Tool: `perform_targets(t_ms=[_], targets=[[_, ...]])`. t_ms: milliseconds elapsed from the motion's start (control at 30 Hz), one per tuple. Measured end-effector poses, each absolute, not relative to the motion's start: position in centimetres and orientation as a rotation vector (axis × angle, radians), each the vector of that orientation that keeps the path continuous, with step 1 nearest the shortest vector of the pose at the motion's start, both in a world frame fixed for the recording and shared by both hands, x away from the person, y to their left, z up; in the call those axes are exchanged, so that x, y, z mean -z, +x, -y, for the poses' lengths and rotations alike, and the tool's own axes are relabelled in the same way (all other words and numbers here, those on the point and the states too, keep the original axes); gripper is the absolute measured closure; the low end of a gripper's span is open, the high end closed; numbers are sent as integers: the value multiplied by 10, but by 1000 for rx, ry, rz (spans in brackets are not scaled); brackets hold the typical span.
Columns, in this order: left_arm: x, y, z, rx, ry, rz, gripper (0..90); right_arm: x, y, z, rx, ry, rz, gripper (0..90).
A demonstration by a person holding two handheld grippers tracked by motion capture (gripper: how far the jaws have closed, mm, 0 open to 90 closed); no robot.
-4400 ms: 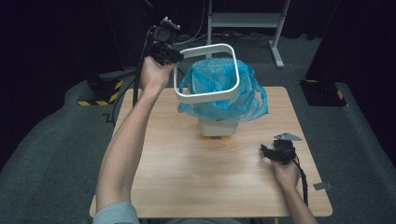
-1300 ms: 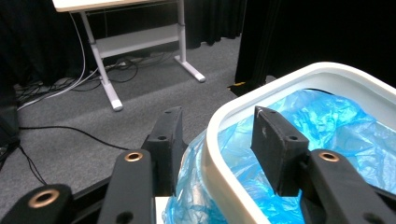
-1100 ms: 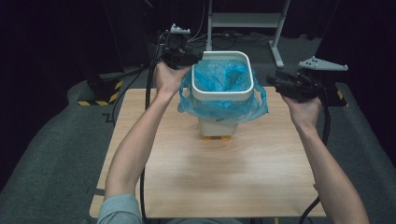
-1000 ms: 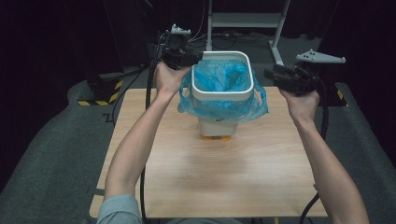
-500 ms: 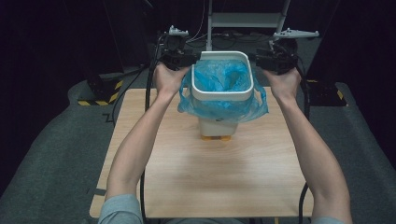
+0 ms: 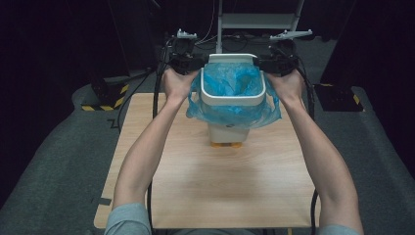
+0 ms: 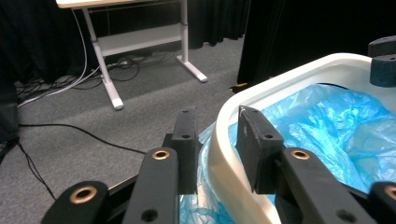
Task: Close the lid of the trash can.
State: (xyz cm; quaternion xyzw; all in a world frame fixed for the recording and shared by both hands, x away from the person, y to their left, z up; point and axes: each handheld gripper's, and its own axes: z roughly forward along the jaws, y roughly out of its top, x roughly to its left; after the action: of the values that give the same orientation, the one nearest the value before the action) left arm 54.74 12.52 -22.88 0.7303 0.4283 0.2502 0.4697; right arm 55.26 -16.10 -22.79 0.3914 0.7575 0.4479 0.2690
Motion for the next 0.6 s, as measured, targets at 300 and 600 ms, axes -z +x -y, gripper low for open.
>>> perform_targets(t_ms=[300, 600], targets=[[229, 546, -124, -620, 1788, -1043, 717, 227, 554, 160, -1211, 1053, -2026, 738], [231, 548, -121, -633, 1803, -1038, 755, 228, 556, 154, -1168, 1016, -2022, 799]])
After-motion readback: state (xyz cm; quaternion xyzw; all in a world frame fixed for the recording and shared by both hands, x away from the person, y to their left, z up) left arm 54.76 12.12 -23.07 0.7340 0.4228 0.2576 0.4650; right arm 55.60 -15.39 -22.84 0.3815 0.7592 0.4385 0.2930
